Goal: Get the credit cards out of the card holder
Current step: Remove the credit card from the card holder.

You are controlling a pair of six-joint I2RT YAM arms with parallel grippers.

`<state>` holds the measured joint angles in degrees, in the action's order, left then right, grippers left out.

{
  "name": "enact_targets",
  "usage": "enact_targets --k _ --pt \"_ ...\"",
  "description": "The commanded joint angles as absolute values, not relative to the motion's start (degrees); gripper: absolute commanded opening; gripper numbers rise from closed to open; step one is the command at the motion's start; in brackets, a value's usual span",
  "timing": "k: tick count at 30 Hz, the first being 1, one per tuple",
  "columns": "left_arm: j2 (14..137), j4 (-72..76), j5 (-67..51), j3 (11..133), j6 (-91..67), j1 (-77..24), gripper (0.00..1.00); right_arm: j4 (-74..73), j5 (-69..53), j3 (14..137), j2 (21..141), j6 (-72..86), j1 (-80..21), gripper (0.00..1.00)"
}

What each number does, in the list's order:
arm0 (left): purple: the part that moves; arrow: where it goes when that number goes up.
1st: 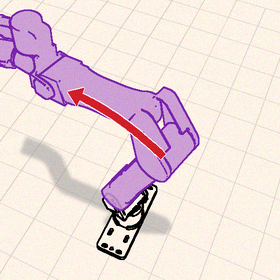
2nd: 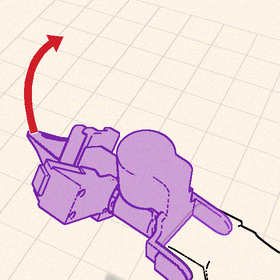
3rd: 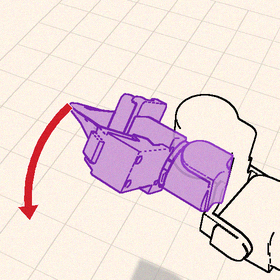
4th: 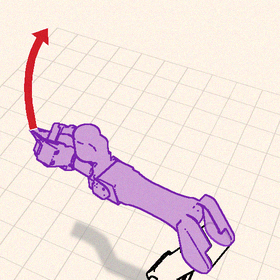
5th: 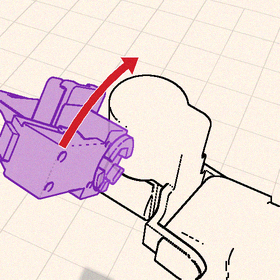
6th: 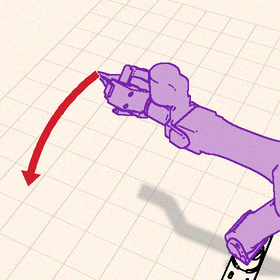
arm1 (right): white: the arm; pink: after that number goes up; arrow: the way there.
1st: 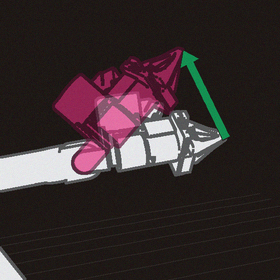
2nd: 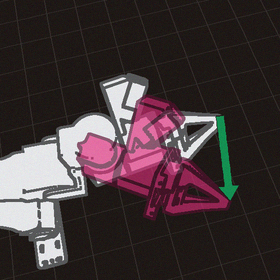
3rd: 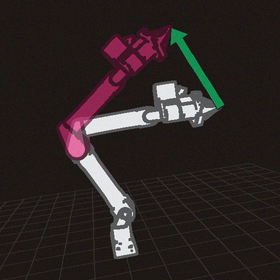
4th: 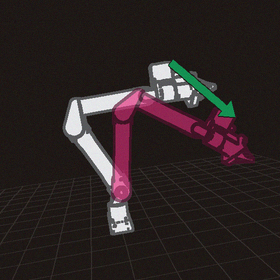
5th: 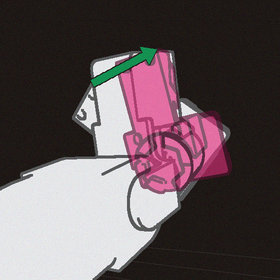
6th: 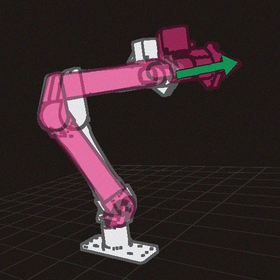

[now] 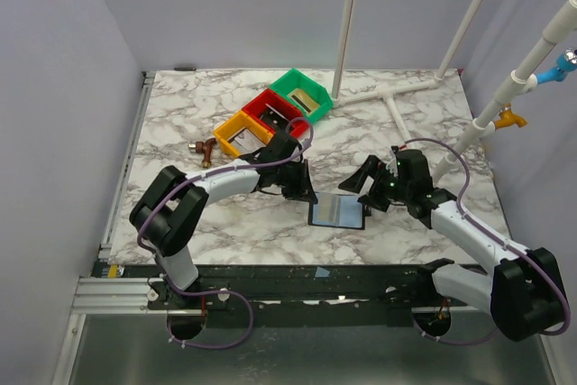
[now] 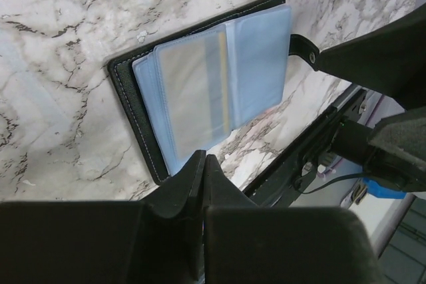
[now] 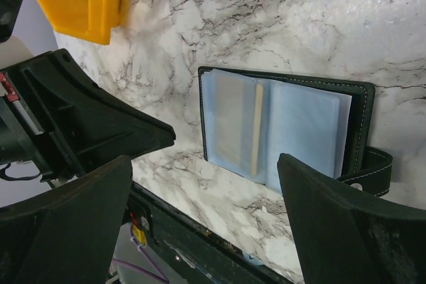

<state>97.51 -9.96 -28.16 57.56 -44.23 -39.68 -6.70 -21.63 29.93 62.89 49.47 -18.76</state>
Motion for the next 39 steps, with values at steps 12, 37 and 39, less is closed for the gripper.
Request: enact_targets --k 12,37,39 --pt "105.9 -9.9 -28.2 63.3 -43.1 -41.5 0.00 -8.9 -15.8 30.1 63.5 49.1 -21.3 0.91" --pt "111.3 -12.6 -25.1 67.7 -43.1 -44.1 0.00 -7.7 -14.8 28.7 66.1 49.8 -23.5 0.68" --pt "111.5 -12.5 -25.3 67.8 -43.2 -44.3 0.00 -7.7 -14.4 28.8 66.5 49.8 -23.9 0.63"
